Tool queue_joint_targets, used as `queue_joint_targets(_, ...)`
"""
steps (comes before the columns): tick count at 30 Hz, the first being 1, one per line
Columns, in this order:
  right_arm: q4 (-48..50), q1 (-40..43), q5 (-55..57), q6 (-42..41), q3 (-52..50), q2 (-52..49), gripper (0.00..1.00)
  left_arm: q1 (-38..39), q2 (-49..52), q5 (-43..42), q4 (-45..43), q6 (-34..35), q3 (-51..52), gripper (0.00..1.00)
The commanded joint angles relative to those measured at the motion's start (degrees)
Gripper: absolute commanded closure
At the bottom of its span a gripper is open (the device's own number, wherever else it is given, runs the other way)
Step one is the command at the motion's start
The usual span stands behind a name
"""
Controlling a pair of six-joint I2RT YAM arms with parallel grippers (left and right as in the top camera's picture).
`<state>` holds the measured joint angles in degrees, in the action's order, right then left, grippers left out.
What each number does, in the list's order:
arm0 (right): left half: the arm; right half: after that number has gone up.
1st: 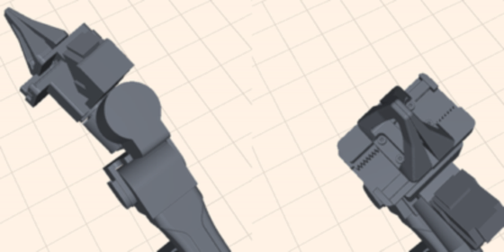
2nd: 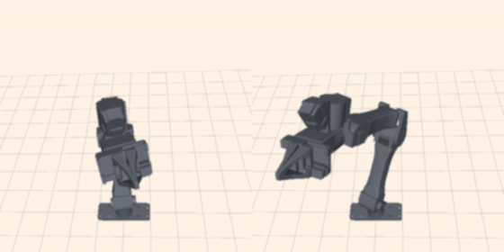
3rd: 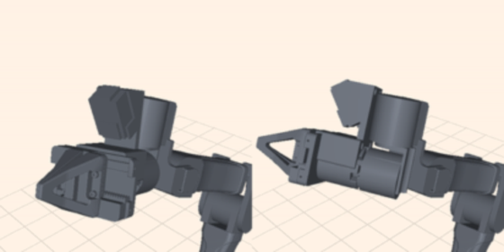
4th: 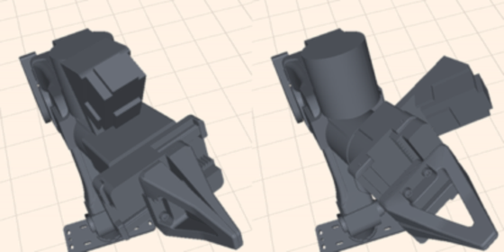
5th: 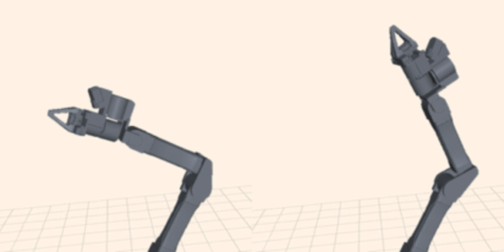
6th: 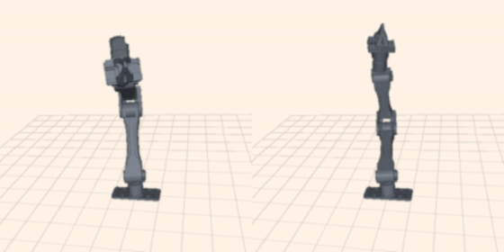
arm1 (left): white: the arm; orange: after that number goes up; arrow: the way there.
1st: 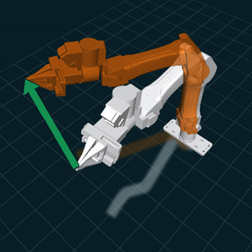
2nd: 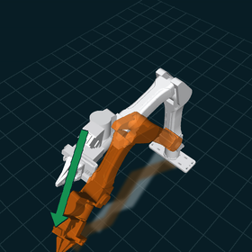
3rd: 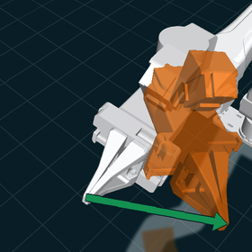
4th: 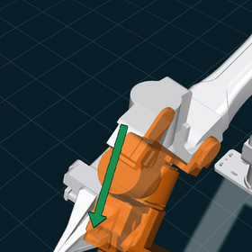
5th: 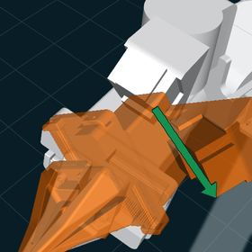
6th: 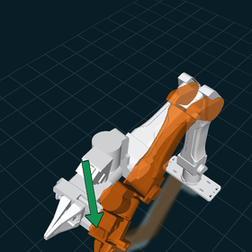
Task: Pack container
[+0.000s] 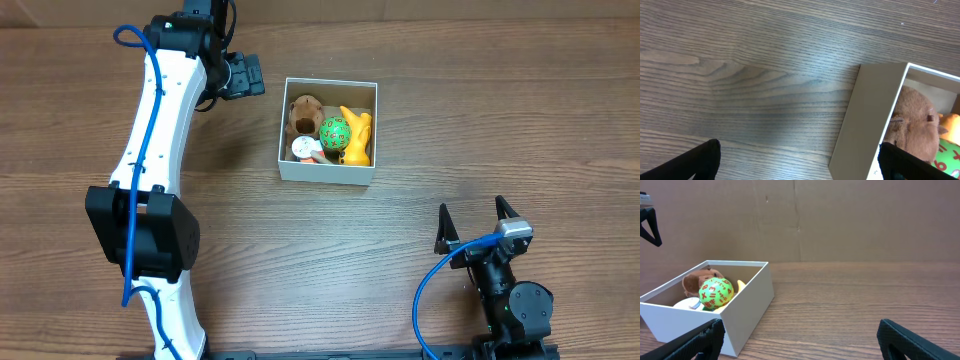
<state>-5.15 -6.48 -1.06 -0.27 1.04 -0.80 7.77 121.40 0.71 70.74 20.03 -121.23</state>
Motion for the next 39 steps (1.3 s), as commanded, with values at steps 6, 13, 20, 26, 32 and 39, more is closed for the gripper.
queue_joint_targets(6, 0.33, -0.20, 0.59, -0.42, -0.59, 0.63, 0.00, 1.46, -6.25, 4.24, -0.02, 0.52, -0.17, 0.00)
queue_joint_targets(13, 0.33, -0.20, 0.59, -0.42, -0.59, 0.63, 0.00, 7.93, -25.75, 12.13, -0.46, -0.02, -0.15, 0.00)
queue_joint_targets(20, 0.33, -0.20, 0.59, -0.42, -0.59, 0.63, 0.00, 9.84, -45.59, 13.16, -0.50, -1.31, 2.67, 0.00)
queue_joint_targets(26, 0.33, -0.20, 0.59, -0.42, -0.59, 0.63, 0.00, 5.05, -64.87, 13.22, -4.52, -1.16, 18.88, 0.00)
queue_joint_targets(32, 0.33, -0.20, 0.59, -0.42, -0.59, 0.63, 0.00, -1.49, -84.50, 13.20, -12.15, -1.16, 41.00, 0.00)
queue_joint_targets(39, 0.33, -0.20, 0.59, -0.42, -0.59, 0.63, 0.00, -8.37, -102.14, 11.10, -30.97, -1.14, 69.35, 0.00)
